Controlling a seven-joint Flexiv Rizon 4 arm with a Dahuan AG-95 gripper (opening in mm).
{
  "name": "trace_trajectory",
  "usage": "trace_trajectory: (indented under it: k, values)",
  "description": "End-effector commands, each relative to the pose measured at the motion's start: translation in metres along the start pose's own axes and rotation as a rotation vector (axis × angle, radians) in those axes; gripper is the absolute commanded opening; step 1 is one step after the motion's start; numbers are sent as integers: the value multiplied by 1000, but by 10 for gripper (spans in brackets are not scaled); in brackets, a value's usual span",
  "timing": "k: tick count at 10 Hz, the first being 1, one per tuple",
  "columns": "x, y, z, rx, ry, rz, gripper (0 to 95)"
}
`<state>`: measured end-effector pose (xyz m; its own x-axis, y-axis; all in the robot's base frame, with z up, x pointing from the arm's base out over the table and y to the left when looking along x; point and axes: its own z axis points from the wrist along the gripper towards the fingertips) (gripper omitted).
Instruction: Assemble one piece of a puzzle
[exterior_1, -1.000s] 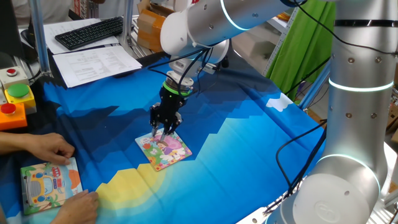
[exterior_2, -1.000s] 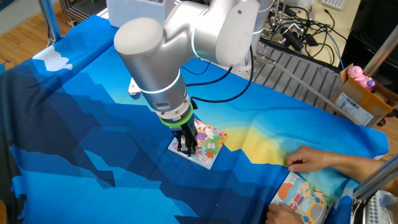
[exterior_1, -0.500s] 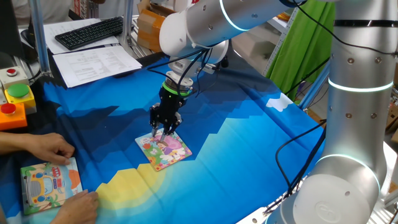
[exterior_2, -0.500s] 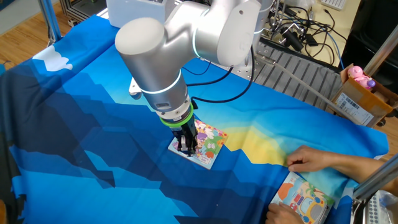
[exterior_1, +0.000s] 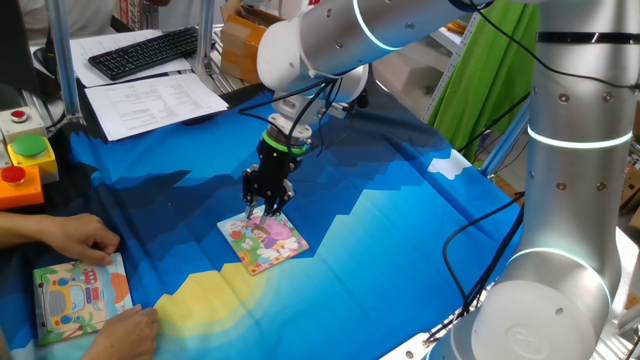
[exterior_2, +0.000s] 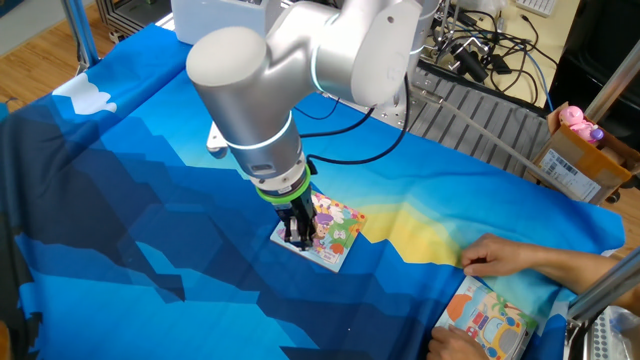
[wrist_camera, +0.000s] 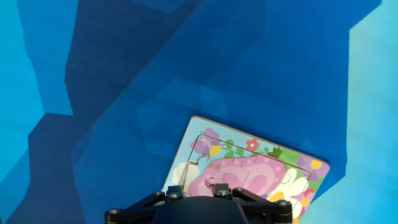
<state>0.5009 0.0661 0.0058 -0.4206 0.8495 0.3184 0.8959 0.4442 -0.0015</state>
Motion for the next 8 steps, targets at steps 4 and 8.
trace_trajectory:
  k: [4,8]
  values:
    - [-1,-1,0,-21,-6,35,0]
    - [-2,-1,0,-34,-8,42,0]
